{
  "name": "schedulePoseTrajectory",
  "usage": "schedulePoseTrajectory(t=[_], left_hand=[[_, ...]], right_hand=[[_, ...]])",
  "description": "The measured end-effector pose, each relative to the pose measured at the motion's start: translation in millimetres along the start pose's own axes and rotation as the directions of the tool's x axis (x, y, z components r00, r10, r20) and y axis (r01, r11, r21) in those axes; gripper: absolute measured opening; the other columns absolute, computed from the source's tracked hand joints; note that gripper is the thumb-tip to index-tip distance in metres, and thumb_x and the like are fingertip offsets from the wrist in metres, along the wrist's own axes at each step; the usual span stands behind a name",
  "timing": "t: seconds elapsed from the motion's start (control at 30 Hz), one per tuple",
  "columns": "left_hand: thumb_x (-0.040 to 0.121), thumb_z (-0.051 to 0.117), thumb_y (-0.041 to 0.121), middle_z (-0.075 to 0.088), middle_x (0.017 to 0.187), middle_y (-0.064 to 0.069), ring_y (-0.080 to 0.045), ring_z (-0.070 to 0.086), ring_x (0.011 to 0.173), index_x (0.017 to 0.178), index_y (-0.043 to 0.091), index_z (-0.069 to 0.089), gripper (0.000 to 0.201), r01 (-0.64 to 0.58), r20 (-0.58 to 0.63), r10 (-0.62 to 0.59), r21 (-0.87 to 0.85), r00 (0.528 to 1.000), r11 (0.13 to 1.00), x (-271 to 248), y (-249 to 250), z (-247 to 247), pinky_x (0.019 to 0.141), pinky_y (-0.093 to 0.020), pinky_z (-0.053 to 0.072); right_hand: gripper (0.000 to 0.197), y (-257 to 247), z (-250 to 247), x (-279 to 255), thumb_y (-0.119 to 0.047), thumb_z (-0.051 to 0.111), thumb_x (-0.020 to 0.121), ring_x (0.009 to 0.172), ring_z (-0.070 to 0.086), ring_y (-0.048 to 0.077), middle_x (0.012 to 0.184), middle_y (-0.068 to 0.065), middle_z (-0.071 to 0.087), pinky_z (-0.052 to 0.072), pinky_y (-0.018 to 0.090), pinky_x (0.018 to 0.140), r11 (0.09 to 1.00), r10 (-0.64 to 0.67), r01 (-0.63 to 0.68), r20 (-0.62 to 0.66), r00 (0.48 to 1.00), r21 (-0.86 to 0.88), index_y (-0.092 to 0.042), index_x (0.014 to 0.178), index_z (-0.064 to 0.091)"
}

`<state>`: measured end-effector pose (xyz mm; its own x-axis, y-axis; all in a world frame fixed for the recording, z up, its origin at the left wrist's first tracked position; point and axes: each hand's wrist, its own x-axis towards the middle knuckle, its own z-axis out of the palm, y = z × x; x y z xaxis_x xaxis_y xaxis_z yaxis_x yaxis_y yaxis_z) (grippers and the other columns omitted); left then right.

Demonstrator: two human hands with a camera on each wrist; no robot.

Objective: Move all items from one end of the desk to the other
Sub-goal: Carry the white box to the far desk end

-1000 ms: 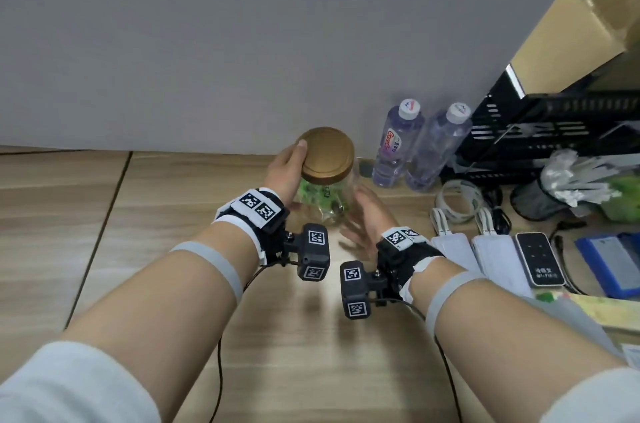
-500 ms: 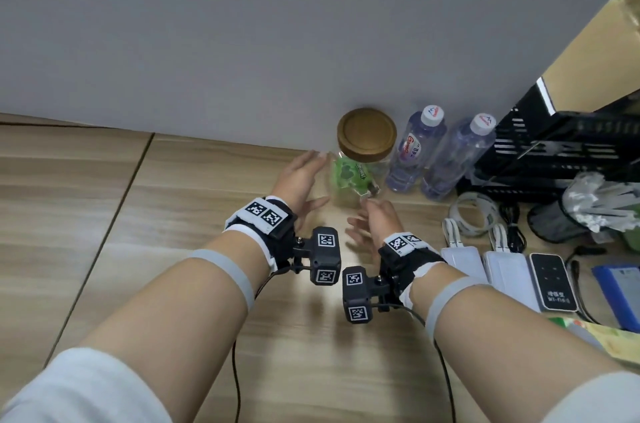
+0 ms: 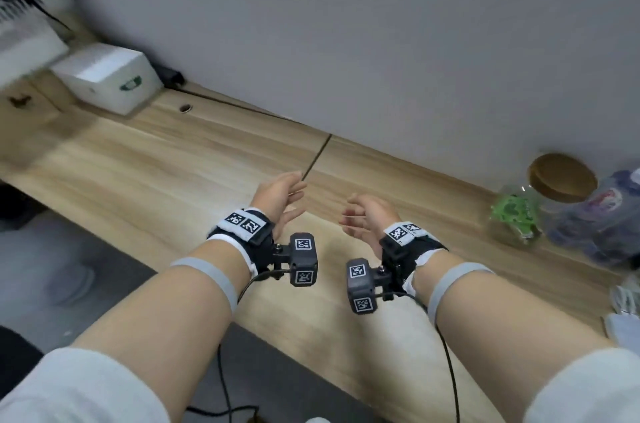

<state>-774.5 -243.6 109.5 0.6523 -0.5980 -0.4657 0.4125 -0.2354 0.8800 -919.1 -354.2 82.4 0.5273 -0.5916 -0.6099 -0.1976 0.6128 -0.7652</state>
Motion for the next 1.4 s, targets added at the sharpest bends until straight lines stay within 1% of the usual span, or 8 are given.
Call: schedulePoseTrajectory(t=[0.13, 0.23, 0.33, 0.47, 0.7, 0.93, 1.13, 1.4], left_hand=[[0.099, 0.057, 0.027, 0.068, 0.124, -0.007, -0.021, 0.061, 0.119, 0.13, 0.011, 0.062, 0.035, -0.062, -0.089, 0.056, -0.066, 0.994, 0.996, -12.3, 33.6, -124.3, 0.09, -0.039, 0.054], [0.1, 0.056, 0.027, 0.069, 0.121, -0.006, -0.021, 0.063, 0.117, 0.127, 0.012, 0.064, 0.032, -0.095, -0.16, 0.078, -0.102, 0.984, 0.99, -24.0, 52.0, -209.4, 0.086, -0.037, 0.054], [0.099, 0.057, 0.026, 0.069, 0.12, -0.008, -0.022, 0.064, 0.113, 0.124, 0.011, 0.064, 0.029, -0.115, -0.227, 0.084, -0.127, 0.97, 0.985, -34.7, 63.6, -281.5, 0.091, -0.04, 0.054], [0.099, 0.059, 0.025, 0.069, 0.118, -0.008, -0.023, 0.065, 0.112, 0.122, 0.009, 0.064, 0.028, -0.138, -0.301, 0.086, -0.157, 0.95, 0.978, -38.0, 72.8, -352.4, 0.095, -0.042, 0.053], [0.099, 0.058, 0.024, 0.069, 0.114, -0.009, -0.023, 0.067, 0.105, 0.122, 0.009, 0.065, 0.029, -0.162, -0.341, 0.102, -0.15, 0.934, 0.975, -9.1, 98.6, -422.1, 0.089, -0.039, 0.056], [0.103, 0.051, 0.023, 0.067, 0.117, -0.011, -0.024, 0.065, 0.107, 0.119, 0.011, 0.066, 0.025, -0.152, -0.357, 0.133, -0.026, 0.925, 0.988, 60.3, 139.6, -495.2, 0.094, -0.041, 0.054], [0.103, 0.05, 0.022, 0.066, 0.126, -0.014, -0.03, 0.062, 0.12, 0.124, 0.007, 0.064, 0.029, -0.057, -0.365, 0.091, 0.105, 0.926, 0.993, 144.0, 179.1, -552.8, 0.105, -0.049, 0.05], [0.1, 0.055, 0.022, 0.065, 0.124, -0.013, -0.025, 0.064, 0.111, 0.122, 0.006, 0.063, 0.028, 0.011, -0.349, 0.056, 0.187, 0.935, 0.982, 257.4, 201.4, -570.7, 0.091, -0.041, 0.054]], right_hand=[[0.021, 10.9, 119.8, -11.3, -0.016, 0.052, 0.098, 0.071, 0.063, 0.024, 0.085, 0.011, 0.06, 0.052, 0.034, 0.067, 0.994, -0.026, 0.035, 0.089, 0.996, -0.107, -0.005, 0.116, 0.056], [0.018, 22.6, 202.4, -16.8, -0.02, 0.051, 0.097, 0.077, 0.065, 0.024, 0.086, 0.009, 0.062, 0.052, 0.034, 0.069, 0.98, -0.035, 0.064, 0.157, 0.987, -0.187, -0.007, 0.107, 0.059], [0.019, 32.7, 272.7, -20.1, -0.028, 0.05, 0.098, 0.077, 0.066, 0.023, 0.085, 0.006, 0.064, 0.053, 0.033, 0.067, 0.965, -0.027, 0.084, 0.228, 0.973, -0.247, -0.012, 0.096, 0.061], [0.02, 38.6, 340.6, -17.5, -0.029, 0.049, 0.099, 0.073, 0.066, 0.021, 0.081, 0.004, 0.063, 0.053, 0.034, 0.072, 0.942, -0.024, 0.118, 0.288, 0.957, -0.313, -0.013, 0.098, 0.061], [0.021, 37.7, 418.4, 19.4, -0.032, 0.049, 0.099, 0.073, 0.066, 0.02, 0.081, 0.003, 0.063, 0.052, 0.032, 0.069, 0.917, 0.003, 0.128, 0.328, 0.945, -0.377, -0.015, 0.097, 0.06], [0.022, 30.7, 516.2, 97.5, -0.032, 0.05, 0.098, 0.076, 0.066, 0.022, 0.082, 0.003, 0.064, 0.052, 0.033, 0.07, 0.92, 0.048, 0.097, 0.354, 0.934, -0.381, -0.013, 0.1, 0.061], [0.026, 8.5, 604.2, 168.5, -0.032, 0.05, 0.098, 0.081, 0.065, 0.025, 0.086, 0.005, 0.063, 0.051, 0.033, 0.072, 0.922, 0.098, 0.062, 0.387, 0.917, -0.382, -0.01, 0.107, 0.061], [0.03, -16.1, 656.1, 239.1, -0.033, 0.05, 0.098, 0.08, 0.064, 0.024, 0.089, 0.006, 0.063, 0.05, 0.032, 0.072, 0.905, 0.111, 0.043, 0.331, 0.937, -0.423, -0.009, 0.112, 0.06]])
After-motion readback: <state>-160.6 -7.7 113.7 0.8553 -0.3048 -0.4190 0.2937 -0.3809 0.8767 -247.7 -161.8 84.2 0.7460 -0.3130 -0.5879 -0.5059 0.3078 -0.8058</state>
